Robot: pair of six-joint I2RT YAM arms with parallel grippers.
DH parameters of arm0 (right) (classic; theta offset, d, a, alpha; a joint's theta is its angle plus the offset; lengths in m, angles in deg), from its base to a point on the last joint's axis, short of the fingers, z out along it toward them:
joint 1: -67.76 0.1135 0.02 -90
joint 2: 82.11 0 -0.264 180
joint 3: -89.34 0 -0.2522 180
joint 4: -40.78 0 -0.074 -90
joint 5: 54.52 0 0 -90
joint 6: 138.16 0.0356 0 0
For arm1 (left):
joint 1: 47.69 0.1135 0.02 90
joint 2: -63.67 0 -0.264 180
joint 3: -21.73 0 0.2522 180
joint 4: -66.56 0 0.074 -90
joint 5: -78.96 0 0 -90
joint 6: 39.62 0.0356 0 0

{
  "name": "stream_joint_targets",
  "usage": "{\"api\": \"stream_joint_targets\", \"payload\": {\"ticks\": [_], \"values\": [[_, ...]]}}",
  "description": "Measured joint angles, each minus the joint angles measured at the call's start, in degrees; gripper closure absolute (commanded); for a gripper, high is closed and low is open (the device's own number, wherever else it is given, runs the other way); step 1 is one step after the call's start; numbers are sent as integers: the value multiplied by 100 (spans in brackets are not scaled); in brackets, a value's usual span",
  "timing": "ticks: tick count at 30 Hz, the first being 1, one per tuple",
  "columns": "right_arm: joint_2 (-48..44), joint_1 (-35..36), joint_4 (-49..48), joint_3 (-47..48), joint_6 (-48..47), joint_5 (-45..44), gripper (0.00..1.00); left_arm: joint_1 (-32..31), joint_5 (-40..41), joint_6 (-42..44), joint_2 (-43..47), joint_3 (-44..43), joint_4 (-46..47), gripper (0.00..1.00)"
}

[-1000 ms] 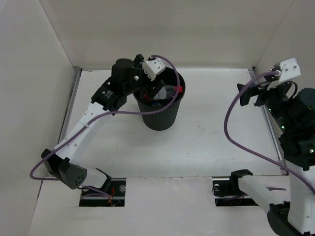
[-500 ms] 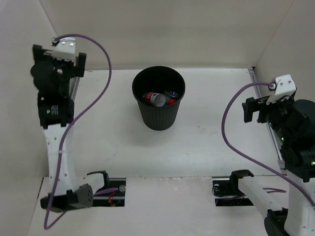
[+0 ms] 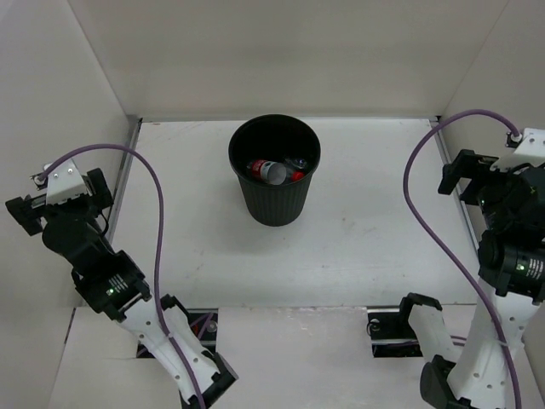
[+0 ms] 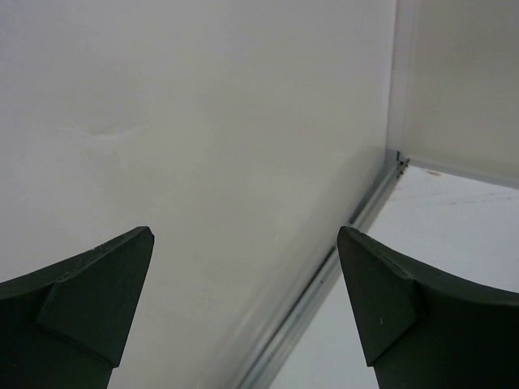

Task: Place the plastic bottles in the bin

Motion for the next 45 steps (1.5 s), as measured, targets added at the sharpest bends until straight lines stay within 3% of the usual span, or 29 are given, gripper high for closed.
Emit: {"api": "stream_joint_targets", "payload": {"ticks": [8, 16, 26, 37, 45], "values": [[-492, 155, -378, -968, 238, 599, 0, 140, -442, -431, -4, 0, -511, 0], [-1349, -319, -728, -1440, 431, 1331, 0, -20, -850, -678, 2, 31, -533, 0], [-2750, -970, -411, -2162, 601, 1705, 0, -369, -1366, -1217, 280, 997, -389, 0], [-2837, -1845, -374, -2199, 1895, 2721, 0, -651, -1954, -1773, 863, 1390, -184, 0], [-2822, -2061, -726, -2529, 2721, 3445, 0, -678, -2070, -2055, 1075, 1692, -223, 0]]}}
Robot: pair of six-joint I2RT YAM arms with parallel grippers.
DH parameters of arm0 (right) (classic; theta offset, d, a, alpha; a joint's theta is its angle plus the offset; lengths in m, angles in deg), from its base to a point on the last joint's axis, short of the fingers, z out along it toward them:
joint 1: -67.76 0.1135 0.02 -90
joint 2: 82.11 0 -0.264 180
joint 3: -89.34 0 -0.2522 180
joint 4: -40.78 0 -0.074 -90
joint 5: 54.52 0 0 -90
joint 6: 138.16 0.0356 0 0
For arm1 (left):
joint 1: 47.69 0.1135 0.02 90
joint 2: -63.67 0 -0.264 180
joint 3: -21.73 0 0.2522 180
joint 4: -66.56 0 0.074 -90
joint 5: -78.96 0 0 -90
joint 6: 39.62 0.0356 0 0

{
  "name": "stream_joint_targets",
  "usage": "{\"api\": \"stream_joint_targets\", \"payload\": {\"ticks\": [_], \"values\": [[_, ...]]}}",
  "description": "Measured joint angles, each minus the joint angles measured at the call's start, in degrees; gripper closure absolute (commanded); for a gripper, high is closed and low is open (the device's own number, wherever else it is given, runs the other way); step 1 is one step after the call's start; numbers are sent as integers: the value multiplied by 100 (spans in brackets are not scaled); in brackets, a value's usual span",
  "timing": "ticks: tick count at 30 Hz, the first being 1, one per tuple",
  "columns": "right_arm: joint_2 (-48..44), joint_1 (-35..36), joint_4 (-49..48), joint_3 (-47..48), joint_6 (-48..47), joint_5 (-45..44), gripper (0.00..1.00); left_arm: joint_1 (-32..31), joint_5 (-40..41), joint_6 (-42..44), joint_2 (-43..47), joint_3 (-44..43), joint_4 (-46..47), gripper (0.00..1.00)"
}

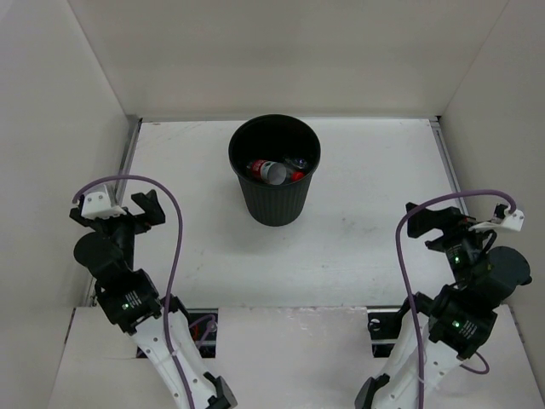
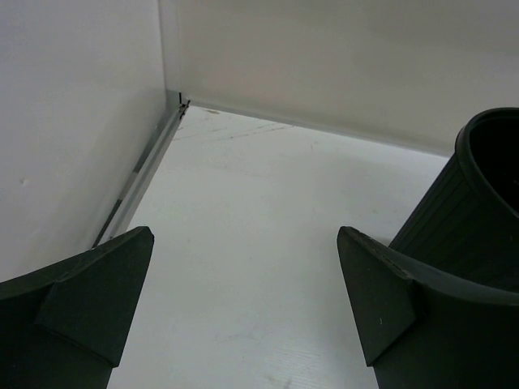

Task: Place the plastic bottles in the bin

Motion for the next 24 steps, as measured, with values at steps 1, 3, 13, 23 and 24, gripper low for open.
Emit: {"api": "stream_joint_targets", "payload": {"ticks": [1, 3, 13, 23, 24], "values": [[0, -9, 2, -52, 68, 57, 0, -13, -17, -35, 28, 4, -4, 0], [13, -9, 7, -116, 153, 155, 0, -26, -66, -101, 79, 11, -4, 0], [28, 15, -31, -116, 173, 367, 0, 68, -254, -551, 122, 177, 68, 0], [37, 74, -55, -92, 372, 1869, 0, 227, -315, -704, 116, 181, 162, 0], [37, 70, -170, -133, 538, 2026, 0, 227, -319, -704, 116, 181, 162, 0]]}}
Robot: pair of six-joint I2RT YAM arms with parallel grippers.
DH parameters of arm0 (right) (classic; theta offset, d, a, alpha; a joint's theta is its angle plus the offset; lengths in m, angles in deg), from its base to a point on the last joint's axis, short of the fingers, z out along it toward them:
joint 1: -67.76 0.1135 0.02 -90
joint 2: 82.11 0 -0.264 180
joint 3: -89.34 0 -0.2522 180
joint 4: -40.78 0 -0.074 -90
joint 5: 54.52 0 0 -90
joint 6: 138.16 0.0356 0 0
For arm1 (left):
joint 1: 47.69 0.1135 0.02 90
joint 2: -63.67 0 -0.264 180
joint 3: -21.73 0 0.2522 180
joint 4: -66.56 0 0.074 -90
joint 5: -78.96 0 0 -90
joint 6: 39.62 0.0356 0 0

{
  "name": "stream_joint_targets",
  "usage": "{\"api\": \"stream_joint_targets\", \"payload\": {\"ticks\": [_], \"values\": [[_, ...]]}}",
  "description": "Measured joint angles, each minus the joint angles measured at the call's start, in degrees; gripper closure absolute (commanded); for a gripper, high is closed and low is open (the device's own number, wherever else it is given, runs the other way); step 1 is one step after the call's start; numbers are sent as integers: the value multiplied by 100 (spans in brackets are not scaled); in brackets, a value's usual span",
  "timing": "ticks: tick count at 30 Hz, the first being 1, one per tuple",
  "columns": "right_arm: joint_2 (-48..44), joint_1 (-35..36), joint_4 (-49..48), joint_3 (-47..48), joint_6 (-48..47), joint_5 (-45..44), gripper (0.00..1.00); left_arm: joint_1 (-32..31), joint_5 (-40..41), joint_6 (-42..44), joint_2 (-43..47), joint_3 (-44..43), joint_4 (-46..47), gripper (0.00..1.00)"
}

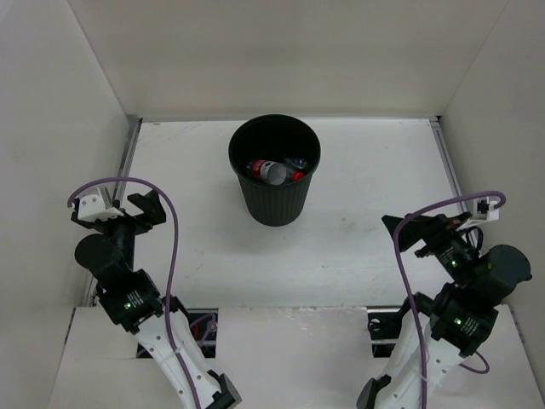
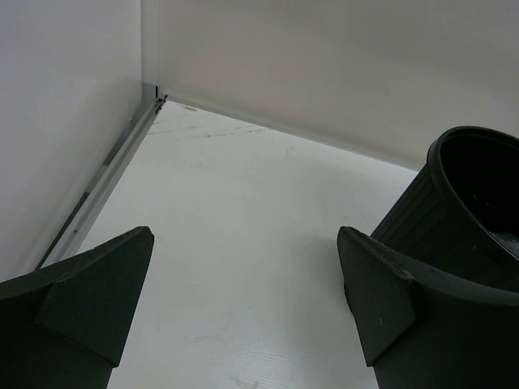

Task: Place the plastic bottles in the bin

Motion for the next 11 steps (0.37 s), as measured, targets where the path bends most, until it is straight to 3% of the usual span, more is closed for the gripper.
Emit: {"api": "stream_joint_targets", "payload": {"ticks": [11], "values": [[142, -184, -1755, -848, 1650, 964, 0, -2, -9, 4, -4, 0, 7, 0]]}}
